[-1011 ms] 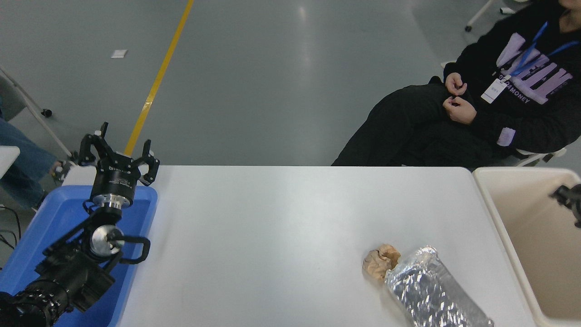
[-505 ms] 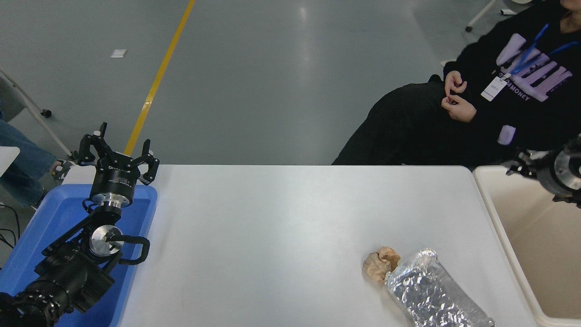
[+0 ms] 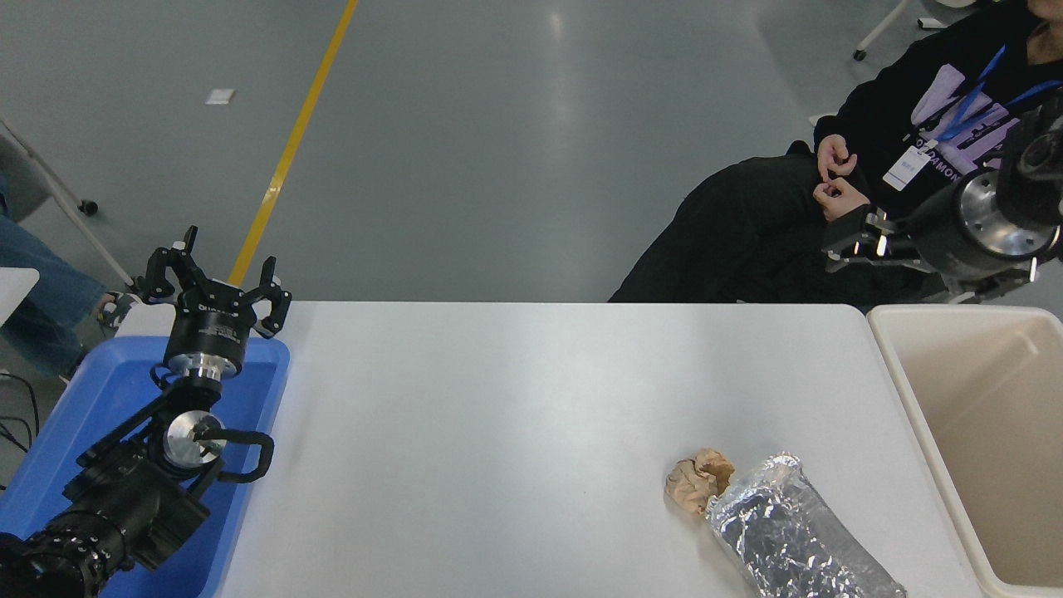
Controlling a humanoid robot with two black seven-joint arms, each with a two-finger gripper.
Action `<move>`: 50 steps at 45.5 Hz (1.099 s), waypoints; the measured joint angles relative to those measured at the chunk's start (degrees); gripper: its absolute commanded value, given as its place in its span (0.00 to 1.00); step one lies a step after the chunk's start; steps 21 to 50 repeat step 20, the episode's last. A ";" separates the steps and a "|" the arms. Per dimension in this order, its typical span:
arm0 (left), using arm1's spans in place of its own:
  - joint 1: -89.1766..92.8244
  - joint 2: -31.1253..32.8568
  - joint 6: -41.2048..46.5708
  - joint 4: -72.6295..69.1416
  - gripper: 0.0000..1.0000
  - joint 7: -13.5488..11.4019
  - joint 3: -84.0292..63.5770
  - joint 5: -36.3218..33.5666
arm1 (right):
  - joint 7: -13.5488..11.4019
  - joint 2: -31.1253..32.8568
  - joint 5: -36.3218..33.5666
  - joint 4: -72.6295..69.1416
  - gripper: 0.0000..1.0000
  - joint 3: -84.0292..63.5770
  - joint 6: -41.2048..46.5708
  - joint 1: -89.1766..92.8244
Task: Pick up paper cup place in dustbin
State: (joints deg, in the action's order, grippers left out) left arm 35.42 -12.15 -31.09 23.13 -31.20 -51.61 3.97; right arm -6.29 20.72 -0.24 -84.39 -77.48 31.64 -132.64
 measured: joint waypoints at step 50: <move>0.00 0.02 0.05 -0.01 0.99 0.00 -0.02 -0.01 | 0.26 -4.69 2.77 -0.26 1.00 -1.97 7.61 -2.51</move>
